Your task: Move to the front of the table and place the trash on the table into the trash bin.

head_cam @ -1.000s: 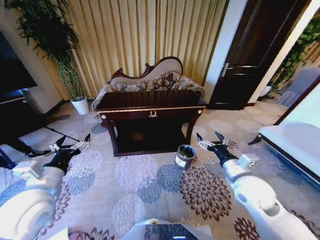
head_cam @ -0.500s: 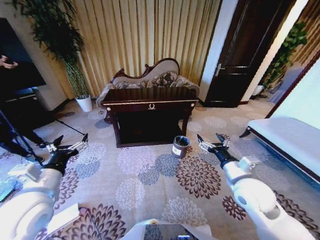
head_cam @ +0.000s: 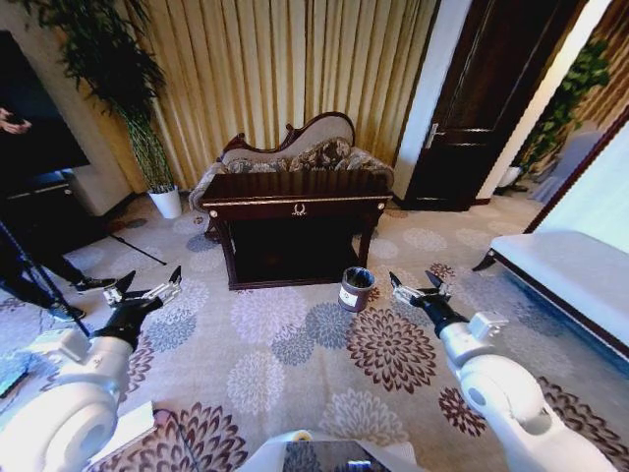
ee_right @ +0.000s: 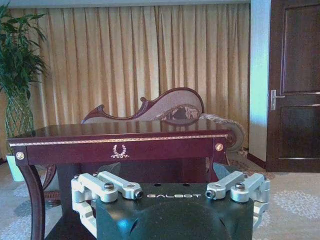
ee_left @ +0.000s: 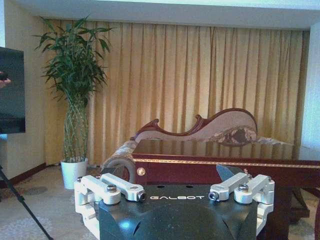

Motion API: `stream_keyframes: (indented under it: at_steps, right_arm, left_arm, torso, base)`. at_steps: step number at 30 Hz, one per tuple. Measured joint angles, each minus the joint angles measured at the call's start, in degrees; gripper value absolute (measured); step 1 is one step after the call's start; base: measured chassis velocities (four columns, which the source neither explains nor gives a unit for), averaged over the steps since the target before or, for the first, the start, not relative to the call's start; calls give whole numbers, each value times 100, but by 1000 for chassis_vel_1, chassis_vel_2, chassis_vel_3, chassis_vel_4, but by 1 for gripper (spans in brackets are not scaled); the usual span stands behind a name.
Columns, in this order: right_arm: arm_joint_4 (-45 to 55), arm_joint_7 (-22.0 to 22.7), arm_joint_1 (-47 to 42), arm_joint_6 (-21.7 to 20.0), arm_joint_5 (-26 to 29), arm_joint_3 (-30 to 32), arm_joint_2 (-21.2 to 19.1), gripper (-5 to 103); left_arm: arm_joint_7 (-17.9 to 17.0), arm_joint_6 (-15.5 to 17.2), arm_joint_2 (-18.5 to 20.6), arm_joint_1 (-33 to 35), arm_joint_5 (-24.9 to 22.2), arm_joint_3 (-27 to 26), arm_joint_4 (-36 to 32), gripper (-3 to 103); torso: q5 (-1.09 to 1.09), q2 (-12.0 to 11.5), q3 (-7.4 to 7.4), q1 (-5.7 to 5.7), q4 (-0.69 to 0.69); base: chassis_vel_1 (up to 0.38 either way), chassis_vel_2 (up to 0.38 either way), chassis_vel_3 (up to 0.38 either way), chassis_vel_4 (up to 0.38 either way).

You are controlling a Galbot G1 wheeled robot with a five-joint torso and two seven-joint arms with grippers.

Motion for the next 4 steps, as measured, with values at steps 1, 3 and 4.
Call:
stream_keyframes:
  at_steps: [1, 3, 4]
  right_arm:
    - [0, 0, 0, 0, 0, 0, 0, 100]
    - [4, 9, -3, -2, 0, -2, 1, 100]
    - [5, 10, -4, -2, -1, -2, 2, 100]
  left_arm:
    - [0, 0, 0, 0, 0, 0, 0, 100]
    - [0, 12, -1, 2, 15, -6, 0, 100]
    - [1, 14, -1, 3, 17, -7, 0, 100]
  torso:
    - [0, 0, 0, 0, 0]
    - [0, 0, 0, 0, 0]
    - [0, 0, 0, 0, 0]
  base:
    - [0, 0, 0, 0]
    - [0, 0, 0, 0]
    - [0, 0, 0, 0]
